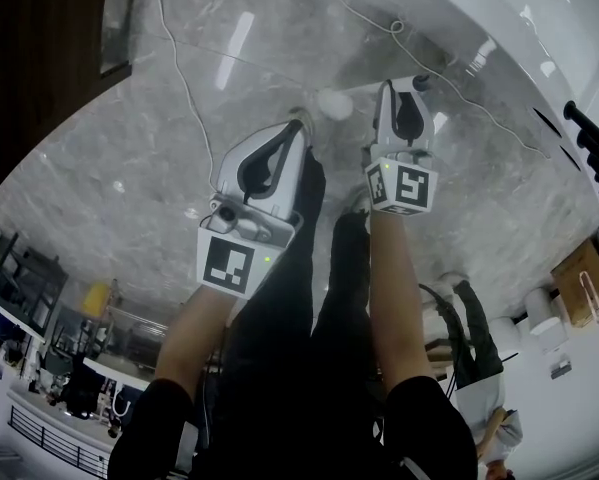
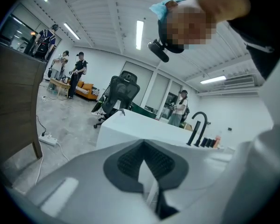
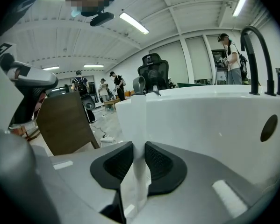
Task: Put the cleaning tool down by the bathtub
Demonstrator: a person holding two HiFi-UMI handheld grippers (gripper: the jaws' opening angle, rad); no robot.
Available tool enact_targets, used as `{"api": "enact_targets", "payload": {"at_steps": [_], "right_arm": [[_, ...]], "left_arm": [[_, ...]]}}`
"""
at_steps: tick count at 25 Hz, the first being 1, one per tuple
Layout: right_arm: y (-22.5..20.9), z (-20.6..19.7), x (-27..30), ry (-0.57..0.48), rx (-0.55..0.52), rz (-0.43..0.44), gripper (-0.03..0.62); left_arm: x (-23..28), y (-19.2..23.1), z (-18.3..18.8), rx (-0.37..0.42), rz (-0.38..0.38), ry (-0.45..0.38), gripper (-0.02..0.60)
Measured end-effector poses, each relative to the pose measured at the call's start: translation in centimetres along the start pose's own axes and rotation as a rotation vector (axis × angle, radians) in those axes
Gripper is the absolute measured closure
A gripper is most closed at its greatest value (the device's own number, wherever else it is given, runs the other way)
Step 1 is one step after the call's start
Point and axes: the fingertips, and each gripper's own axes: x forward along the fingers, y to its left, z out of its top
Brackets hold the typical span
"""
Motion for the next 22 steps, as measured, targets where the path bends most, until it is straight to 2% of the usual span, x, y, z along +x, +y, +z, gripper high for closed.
{"api": "enact_targets", "payload": {"at_steps": [8, 22], "right_arm": [[-1.7, -3.3, 4.1, 0.022, 0.034, -0.048, 0.511], [-3.1, -7.2, 9.5, 0.046, 0.035, -0.064, 0.511]], "left_arm": [[1.3, 2.4, -0.7, -0.015, 0.000, 0.001, 0.575], [4.5, 3.4, -2.4, -0.013, -0.046, 0.023, 0.575]]}}
